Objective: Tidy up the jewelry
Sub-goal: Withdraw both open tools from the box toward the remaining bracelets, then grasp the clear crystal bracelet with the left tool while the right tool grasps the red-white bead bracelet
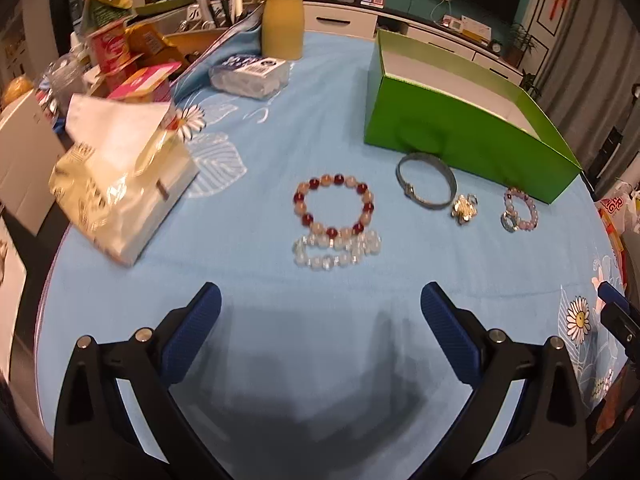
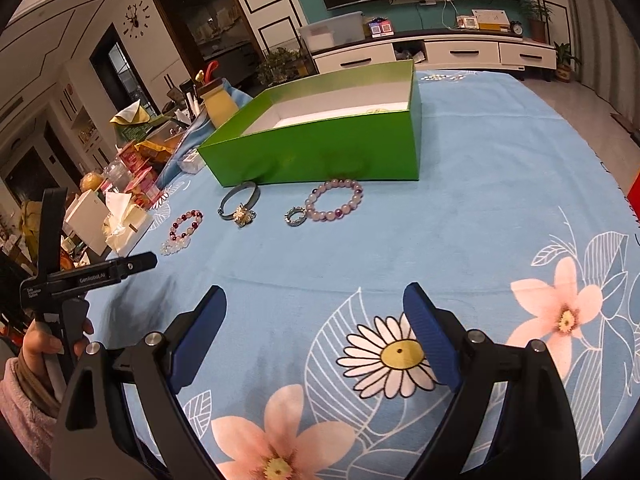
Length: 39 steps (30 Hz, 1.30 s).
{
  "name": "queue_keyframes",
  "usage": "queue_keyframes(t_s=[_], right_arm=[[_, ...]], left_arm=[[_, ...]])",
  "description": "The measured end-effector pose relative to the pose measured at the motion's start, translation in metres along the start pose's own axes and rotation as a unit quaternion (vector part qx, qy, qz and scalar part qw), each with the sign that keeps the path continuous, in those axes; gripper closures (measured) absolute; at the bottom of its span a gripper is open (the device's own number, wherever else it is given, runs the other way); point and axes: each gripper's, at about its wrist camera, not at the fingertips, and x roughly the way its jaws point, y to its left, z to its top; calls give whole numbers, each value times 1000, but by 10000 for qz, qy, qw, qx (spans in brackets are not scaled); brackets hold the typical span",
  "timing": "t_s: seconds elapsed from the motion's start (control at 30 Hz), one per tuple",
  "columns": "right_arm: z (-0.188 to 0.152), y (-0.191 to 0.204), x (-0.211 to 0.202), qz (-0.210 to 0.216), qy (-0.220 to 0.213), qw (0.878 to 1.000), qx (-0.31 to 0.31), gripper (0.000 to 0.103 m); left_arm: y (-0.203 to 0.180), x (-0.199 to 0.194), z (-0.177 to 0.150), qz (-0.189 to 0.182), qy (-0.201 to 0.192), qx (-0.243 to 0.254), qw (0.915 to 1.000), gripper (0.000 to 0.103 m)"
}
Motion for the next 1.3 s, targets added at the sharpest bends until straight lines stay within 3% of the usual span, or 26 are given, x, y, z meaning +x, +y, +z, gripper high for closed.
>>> queue_keyframes(t_s=[0.1, 0.27, 0.4, 0.5, 0.57, 0.63, 0.87, 1.3], right_arm=[[2, 5, 3, -27, 29, 10000, -47, 13], [8, 13, 8, -95, 58, 9998, -144, 13], [12, 18, 15, -137, 100, 9997, -193, 13], [15, 21, 21, -144, 145, 9995, -226, 13], [16, 25, 27, -152, 196, 9994, -253, 13], [17, 30, 33, -151, 242, 9992, -293, 13], [19, 42, 46, -118, 415, 9982, -411, 13], [46, 82, 78, 574, 573, 9959, -402, 13]], left_arm=[[-4, 8, 6, 10, -5, 232, 9997, 6], [-7, 27, 12, 4, 154, 502, 9986, 41], [-11, 30, 10, 34, 49, 759, 9971, 43], [-14, 28, 8, -81, -43, 918, 9957, 60], [-14, 27, 8, -184, -61, 931, 9955, 80], [-10, 28, 8, -333, -52, 833, 9960, 87], [2, 7, 5, -845, -290, 393, 9952, 96], [24, -23, 11, -1107, -560, 108, 9922, 96]])
